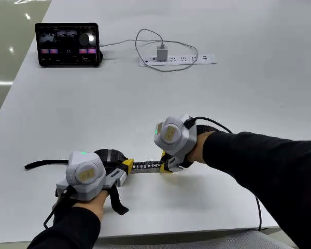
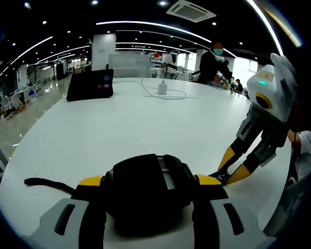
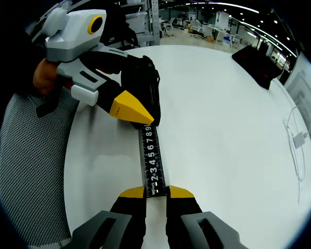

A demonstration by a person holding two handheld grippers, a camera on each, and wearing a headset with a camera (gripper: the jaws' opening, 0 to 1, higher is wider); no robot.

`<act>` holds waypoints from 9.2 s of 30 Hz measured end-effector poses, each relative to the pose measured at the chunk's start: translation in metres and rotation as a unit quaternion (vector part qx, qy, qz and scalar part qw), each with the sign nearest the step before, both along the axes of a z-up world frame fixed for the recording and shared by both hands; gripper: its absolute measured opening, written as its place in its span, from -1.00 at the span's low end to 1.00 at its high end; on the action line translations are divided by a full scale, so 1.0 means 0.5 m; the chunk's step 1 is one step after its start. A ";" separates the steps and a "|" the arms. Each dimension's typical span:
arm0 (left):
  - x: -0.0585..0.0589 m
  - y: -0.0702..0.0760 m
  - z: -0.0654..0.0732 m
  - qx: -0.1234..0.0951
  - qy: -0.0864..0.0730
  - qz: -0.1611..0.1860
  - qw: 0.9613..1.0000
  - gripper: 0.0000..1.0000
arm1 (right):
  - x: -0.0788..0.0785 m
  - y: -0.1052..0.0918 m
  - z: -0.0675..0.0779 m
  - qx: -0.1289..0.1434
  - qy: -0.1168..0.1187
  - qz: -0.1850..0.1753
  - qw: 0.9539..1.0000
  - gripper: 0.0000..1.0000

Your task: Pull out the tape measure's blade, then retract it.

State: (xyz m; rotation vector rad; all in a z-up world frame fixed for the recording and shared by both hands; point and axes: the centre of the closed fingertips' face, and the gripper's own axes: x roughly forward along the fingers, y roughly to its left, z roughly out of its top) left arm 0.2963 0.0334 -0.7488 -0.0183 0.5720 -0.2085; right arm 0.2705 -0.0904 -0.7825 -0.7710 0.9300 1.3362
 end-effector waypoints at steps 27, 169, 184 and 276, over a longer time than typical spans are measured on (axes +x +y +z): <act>0.001 0.001 0.002 -0.015 0.000 -0.009 1.000 0.23 | 0.001 0.023 0.004 0.041 0.000 0.006 0.999 -0.78; 0.001 0.002 0.003 -0.033 -0.003 -0.012 0.999 0.26 | -0.006 0.164 0.006 0.121 0.007 0.000 0.993 -0.76; 0.003 0.002 0.001 -0.033 0.019 -0.018 0.999 0.29 | -0.004 0.147 0.007 0.118 -0.008 -0.010 0.993 -0.65; -0.117 0.103 0.048 0.021 0.083 -0.286 0.954 0.98 | -0.084 -0.446 0.100 0.150 -0.040 -0.271 0.950 0.82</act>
